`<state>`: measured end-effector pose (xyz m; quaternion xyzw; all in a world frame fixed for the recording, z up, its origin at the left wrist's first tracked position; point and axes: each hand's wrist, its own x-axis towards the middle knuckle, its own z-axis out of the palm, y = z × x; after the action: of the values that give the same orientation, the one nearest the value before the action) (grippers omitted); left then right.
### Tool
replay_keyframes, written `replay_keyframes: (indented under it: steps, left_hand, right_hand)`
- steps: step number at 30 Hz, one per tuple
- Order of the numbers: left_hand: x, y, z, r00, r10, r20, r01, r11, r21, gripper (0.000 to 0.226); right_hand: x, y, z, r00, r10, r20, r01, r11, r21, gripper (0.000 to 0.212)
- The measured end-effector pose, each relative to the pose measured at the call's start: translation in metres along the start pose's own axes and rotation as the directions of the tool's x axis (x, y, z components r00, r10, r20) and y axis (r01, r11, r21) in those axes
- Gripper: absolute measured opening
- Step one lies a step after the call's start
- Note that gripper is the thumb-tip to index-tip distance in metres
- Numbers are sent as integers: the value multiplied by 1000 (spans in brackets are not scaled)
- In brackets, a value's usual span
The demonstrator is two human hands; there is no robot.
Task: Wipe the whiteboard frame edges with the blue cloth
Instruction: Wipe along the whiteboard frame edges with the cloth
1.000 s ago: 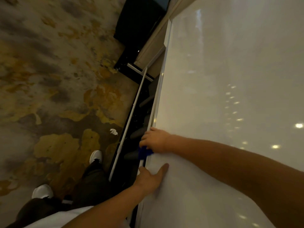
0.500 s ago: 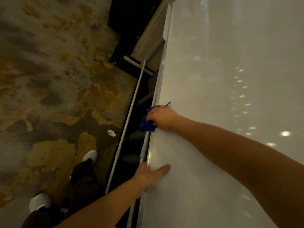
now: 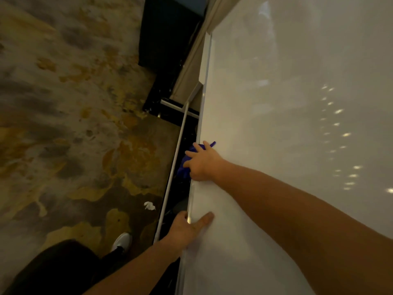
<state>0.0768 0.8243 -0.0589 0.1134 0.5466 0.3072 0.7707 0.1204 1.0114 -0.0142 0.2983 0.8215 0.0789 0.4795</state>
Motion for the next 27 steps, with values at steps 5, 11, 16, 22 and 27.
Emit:
replay_keyframes:
  steps: [5, 11, 16, 22, 27]
  left_hand:
    - [42, 44, 1, 998, 61, 28, -64, 994, 90, 55]
    - [65, 94, -8, 984, -86, 159, 83, 996, 29, 91]
    - [98, 140, -12, 963, -162, 214, 164, 986, 8, 101]
    - [121, 164, -9, 939, -171, 298, 185, 983, -17, 64]
    - [172, 216, -10, 954, -139, 267, 145, 989, 0, 68]
  right_hand:
    - [11, -27, 26, 987, -148, 59, 154, 981, -118, 68]
    - [56, 67, -25, 995, 81, 56, -81, 997, 5, 73]
    - [73, 79, -42, 987, 61, 150, -82, 988, 135, 77]
    - [91, 98, -44, 980, -117, 161, 98, 988, 120, 63]
    - [146, 168, -68, 988, 72, 138, -85, 992, 92, 69]
